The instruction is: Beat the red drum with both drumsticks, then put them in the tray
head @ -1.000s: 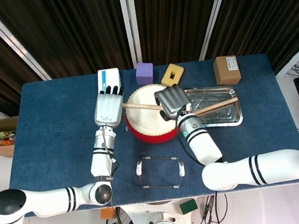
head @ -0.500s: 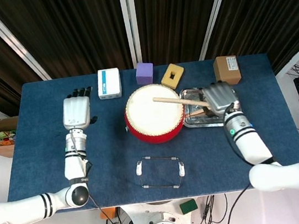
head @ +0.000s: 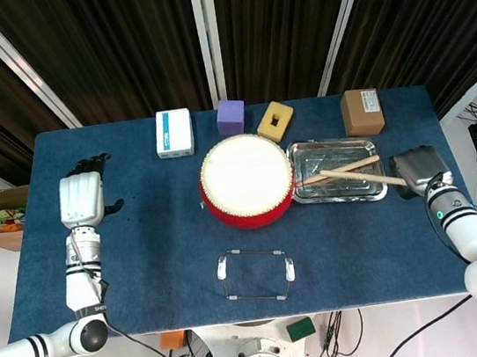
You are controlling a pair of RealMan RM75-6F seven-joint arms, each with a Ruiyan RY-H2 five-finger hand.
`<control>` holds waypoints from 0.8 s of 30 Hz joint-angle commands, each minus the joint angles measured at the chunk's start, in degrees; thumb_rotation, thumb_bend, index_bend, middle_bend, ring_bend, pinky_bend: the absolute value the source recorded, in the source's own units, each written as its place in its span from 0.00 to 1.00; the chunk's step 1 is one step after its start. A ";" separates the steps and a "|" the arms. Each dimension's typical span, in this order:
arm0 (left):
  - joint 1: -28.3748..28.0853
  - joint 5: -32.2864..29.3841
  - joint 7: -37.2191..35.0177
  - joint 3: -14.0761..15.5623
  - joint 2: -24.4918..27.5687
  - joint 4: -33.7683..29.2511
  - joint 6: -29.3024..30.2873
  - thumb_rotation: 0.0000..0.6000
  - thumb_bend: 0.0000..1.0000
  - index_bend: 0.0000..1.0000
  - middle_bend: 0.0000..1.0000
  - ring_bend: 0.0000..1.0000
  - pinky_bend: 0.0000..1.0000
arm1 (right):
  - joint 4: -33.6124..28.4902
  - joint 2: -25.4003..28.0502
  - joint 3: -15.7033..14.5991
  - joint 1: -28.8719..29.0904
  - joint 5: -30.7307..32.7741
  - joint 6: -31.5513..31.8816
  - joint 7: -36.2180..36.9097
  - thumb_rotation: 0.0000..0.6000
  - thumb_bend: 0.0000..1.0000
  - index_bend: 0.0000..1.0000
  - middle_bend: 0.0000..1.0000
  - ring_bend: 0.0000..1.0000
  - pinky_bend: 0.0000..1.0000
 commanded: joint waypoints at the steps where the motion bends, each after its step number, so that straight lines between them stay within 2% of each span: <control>1: 0.69 0.67 -1.10 -0.43 0.20 -0.53 0.23 1.00 0.09 0.21 0.26 0.23 0.41 | 4.75 -3.45 -1.71 1.05 -0.61 -2.71 -2.82 1.00 0.63 0.67 0.60 0.38 0.35; 6: 1.88 1.49 -2.32 -0.90 0.74 -0.99 0.63 1.00 0.09 0.21 0.26 0.22 0.41 | 11.75 -10.32 -2.47 3.04 -2.45 -3.77 -6.82 1.00 0.62 0.67 0.60 0.37 0.34; 12: 3.82 2.38 -4.16 -1.05 1.59 -1.20 1.27 1.00 0.09 0.21 0.26 0.22 0.41 | 19.36 -18.31 -1.20 3.61 -5.48 -3.23 -6.85 1.00 0.57 0.65 0.57 0.37 0.33; 15: 4.59 2.66 -4.81 -1.11 1.87 -1.62 1.46 1.00 0.09 0.21 0.26 0.22 0.41 | 22.14 -21.13 -0.96 3.62 -7.05 -2.74 -7.07 1.00 0.50 0.59 0.52 0.33 0.30; 18: 5.42 3.45 -5.19 -1.21 2.33 -2.16 2.16 1.00 0.08 0.21 0.26 0.22 0.41 | 24.41 -23.72 -0.62 3.62 -6.91 -2.15 -7.87 1.00 0.40 0.43 0.42 0.21 0.23; 22: 6.38 3.85 -5.19 -1.00 3.62 -3.25 2.00 1.00 0.08 0.21 0.25 0.22 0.39 | 25.01 -25.35 -0.35 3.54 -5.66 -0.92 -9.62 1.00 0.26 0.17 0.22 0.05 0.15; 24: 7.00 4.01 -5.23 -0.74 4.91 -4.15 1.61 1.00 0.08 0.21 0.25 0.21 0.38 | 23.78 -24.79 -0.06 3.19 -5.39 -0.18 -9.65 1.00 0.23 0.13 0.18 0.04 0.14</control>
